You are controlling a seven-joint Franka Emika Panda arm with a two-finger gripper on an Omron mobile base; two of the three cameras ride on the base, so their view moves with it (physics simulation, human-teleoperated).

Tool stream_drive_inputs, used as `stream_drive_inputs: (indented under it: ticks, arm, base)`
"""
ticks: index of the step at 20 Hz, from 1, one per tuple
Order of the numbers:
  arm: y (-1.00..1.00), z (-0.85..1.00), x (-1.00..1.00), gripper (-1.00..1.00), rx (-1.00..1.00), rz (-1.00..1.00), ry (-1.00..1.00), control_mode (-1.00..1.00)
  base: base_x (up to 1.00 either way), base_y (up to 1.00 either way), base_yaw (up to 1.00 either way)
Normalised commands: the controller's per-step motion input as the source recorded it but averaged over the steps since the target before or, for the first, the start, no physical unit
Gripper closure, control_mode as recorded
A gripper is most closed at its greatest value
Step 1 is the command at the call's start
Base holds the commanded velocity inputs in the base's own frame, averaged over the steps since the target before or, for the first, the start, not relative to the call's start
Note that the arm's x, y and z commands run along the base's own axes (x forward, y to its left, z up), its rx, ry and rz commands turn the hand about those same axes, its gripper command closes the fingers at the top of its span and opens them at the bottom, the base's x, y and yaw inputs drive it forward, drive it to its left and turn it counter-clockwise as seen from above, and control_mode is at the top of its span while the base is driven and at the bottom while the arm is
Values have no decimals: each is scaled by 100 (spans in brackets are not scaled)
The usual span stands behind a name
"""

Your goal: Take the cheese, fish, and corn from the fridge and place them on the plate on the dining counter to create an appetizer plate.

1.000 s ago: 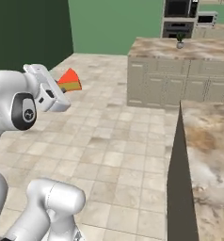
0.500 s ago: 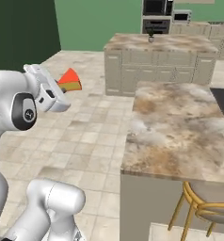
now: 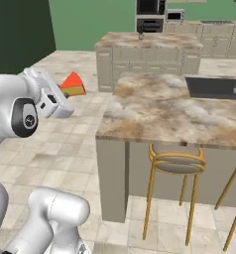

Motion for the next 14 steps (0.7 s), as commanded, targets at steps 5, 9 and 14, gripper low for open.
stream_drive_inputs:
  ticks: [5, 9, 14]
  arm:
    - [0, 0, 0, 100, 0, 0, 0, 100]
    - [0, 0, 0, 100, 0, 0, 0, 100]
    - [0, 0, 0, 100, 0, 0, 0, 100]
  base:
    - [-49, -100, -12]
    - [-22, -100, -11]
    - [0, -100, -7]
